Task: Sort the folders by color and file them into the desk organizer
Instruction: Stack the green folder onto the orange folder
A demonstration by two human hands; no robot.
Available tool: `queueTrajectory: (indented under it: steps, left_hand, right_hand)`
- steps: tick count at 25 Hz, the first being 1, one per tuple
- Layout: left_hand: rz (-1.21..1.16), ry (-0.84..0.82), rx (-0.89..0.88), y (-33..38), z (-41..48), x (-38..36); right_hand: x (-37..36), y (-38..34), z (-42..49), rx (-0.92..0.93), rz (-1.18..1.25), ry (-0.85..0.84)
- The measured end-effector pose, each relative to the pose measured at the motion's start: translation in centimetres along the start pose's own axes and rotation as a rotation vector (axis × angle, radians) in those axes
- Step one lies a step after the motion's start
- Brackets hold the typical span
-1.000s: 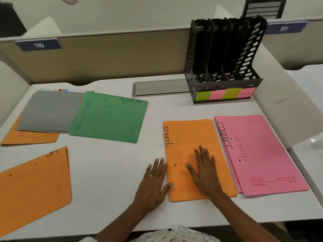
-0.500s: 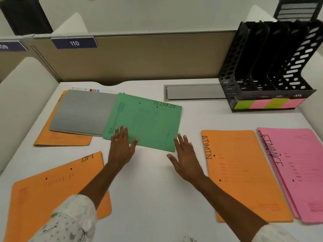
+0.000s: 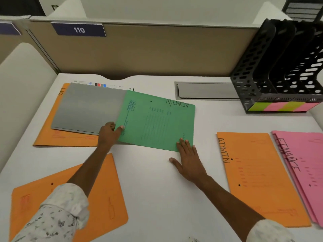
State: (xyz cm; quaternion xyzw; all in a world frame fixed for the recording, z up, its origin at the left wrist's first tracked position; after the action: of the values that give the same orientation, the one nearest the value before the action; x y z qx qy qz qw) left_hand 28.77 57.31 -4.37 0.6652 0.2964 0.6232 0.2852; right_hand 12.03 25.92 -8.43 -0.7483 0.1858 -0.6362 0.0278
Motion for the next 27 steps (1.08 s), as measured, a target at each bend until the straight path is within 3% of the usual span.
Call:
queueTrajectory:
  steps: [3, 6, 10, 12, 18, 22, 25, 27]
  left_hand:
    - [-0.268, -0.142, 0.046, 0.3, 0.0, 1.9]
    - [-0.554, -0.125, 0.094, 2.3, -2.2, 2.8]
    - [-0.861, -0.071, 0.13, 5.8, -6.6, 2.3]
    - [-0.942, -0.051, 0.115, 8.1, -9.6, 1.1]
    - [-1.033, 0.027, 0.098, 15.1, -18.8, -3.8]
    - [-1.053, -0.037, -0.022, 19.4, -25.8, -7.5]
    - [-1.055, -0.187, -0.075, 21.2, -29.6, -11.0]
    - [-1.179, -0.152, -0.057, 21.8, -30.6, -12.4]
  right_hand:
    - [0.5, 0.5, 0.3, 0.003, 0.035, 0.016]
    - [1.4, -0.4, -0.1, -0.014, 0.128, 0.053]
    - [4.2, -2.8, -2.9, -0.114, 0.614, 0.426]
    - [5.6, -3.7, -4.5, -0.194, 0.842, 0.491]
    - [10.4, -0.9, -5.4, -0.645, 1.503, 0.171]
    - [13.1, 3.0, -6.5, -0.537, 1.902, -0.175]
    - [15.0, 7.8, -7.7, -0.45, 1.849, -0.157]
    - [16.3, 12.6, -8.6, -0.402, 1.778, -0.111]
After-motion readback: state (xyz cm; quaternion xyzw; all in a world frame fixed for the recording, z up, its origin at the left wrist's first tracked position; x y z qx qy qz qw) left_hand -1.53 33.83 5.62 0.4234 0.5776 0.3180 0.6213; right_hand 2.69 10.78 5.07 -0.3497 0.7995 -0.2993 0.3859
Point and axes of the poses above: each hand's wrist, its own z-axis towards the middle knuckle, its own x-axis out of the back of the hand, y = z × x, the point moved 2 cm from there along z, towards the middle knuckle, and after that the axes turned 13 degrees about -x, right-handed, at the moved point
